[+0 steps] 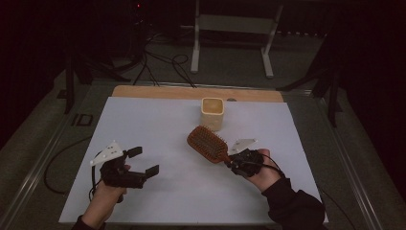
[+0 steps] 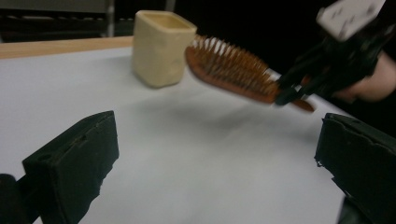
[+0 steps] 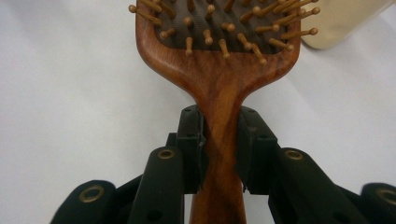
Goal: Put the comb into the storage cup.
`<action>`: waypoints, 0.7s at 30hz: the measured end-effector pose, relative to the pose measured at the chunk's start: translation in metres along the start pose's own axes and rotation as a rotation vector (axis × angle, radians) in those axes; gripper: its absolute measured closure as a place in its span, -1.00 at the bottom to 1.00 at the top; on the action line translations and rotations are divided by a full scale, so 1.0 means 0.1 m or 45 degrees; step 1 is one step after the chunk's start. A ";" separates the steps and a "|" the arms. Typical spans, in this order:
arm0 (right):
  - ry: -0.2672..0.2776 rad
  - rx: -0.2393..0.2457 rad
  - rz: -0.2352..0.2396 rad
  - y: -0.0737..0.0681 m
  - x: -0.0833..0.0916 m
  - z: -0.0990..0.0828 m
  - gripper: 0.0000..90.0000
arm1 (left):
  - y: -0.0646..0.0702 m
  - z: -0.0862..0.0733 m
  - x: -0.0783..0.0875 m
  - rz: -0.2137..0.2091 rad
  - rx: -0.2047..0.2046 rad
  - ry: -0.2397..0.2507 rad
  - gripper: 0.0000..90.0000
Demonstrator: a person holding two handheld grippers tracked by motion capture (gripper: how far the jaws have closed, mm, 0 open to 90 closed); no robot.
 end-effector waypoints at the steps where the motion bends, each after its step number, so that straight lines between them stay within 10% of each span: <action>1: 0.001 -0.003 0.005 0.00 0.01 0.00 0.63 | 0.01 0.04 -0.03 -0.019 0.018 -0.001 -1.00; 21: 0.064 0.009 -0.005 -0.01 0.02 0.12 0.63 | 0.12 0.33 -0.83 -0.142 0.259 0.010 -1.00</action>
Point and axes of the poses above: each handheld gripper's, and its own axes: x roughly backward along the jaws, z roughly out of its top, y roughly to its right, the point moved 9 cm from there along -x, roughly forward along the jaws, and after that the axes turned 1 degree about -z, right-handed, at the moved point
